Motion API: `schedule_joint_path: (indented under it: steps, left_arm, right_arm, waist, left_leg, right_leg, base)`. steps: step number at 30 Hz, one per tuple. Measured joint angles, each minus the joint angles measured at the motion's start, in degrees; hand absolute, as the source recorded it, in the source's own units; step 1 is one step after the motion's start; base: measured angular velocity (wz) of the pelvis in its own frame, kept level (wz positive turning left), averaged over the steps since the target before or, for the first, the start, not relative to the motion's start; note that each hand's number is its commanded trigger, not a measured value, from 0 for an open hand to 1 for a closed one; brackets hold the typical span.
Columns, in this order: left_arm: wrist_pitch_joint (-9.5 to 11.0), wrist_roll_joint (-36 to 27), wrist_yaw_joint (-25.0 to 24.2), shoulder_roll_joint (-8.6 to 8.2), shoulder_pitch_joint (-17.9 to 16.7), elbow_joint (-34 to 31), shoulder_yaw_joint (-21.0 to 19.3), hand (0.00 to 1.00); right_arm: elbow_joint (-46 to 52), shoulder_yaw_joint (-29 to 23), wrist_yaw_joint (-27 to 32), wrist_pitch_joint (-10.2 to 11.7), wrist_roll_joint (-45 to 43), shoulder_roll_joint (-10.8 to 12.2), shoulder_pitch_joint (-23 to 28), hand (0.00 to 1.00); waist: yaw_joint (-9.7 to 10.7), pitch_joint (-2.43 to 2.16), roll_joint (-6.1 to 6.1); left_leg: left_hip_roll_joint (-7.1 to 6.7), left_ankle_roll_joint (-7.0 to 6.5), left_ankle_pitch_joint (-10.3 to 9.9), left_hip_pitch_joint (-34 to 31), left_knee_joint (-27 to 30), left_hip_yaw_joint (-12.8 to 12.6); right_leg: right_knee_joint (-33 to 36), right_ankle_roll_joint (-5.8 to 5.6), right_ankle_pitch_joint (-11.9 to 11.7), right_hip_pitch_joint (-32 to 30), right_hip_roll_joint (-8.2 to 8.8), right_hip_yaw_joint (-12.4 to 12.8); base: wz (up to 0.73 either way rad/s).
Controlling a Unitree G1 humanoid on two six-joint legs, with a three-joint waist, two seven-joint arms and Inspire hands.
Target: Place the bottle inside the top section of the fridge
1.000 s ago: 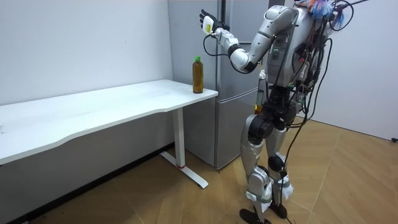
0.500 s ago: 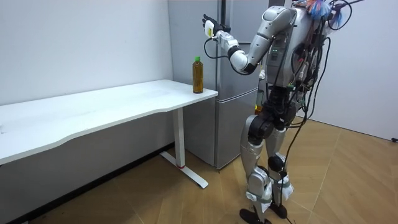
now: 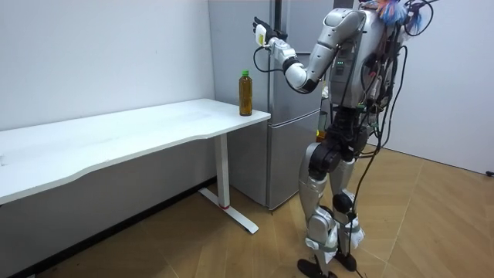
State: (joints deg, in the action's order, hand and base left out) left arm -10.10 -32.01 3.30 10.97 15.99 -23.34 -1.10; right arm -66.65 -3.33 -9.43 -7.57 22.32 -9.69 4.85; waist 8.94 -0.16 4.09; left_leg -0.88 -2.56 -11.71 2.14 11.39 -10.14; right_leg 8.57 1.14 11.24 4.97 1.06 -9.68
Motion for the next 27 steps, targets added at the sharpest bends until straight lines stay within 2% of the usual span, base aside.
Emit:
schedule_joint_path:
  steps: [9, 17, 27]
  left_arm:
    - [-0.7, -1.2, -3.7, -0.24, 0.0, -3.2, 0.3, 0.0]
    - [-0.8, -5.4, -7.9, -0.2, 0.0, -5.1, 2.7, 0.0]
    - [-0.7, -7.8, -10.1, -0.2, 0.0, -5.1, 4.9, 0.0]
  right_arm:
    - [0.3, 2.2, 0.1, 0.4, 2.2, -0.7, 0.3, 0.0]
    - [0.6, 4.0, 0.3, 0.6, 2.4, -1.2, 0.3, 0.0]
    - [0.6, 4.3, 0.6, 0.7, 2.5, -1.4, 0.3, 0.0]
  waist:
    - [-0.1, -0.27, 0.48]
    - [-0.2, -0.24, 0.59]
    - [-0.3, -0.23, 0.71]
  left_leg:
    - [-0.13, -0.01, 0.0, -0.6, 0.4, 0.0]
    - [-0.13, -0.16, 0.1, -0.7, 0.5, -0.1]
    - [-0.12, -0.35, 0.2, -0.8, 0.5, -0.5]
  right_leg:
    - [-0.1, -0.04, 0.0, 0.0, 0.34, -1.3]
    - [0.0, -0.1, 0.1, -0.1, 0.44, -1.5]
    - [0.2, -0.14, 0.1, -0.3, 0.49, -1.5]
  base:
    - [0.06]
    - [0.0]
    - [0.0]
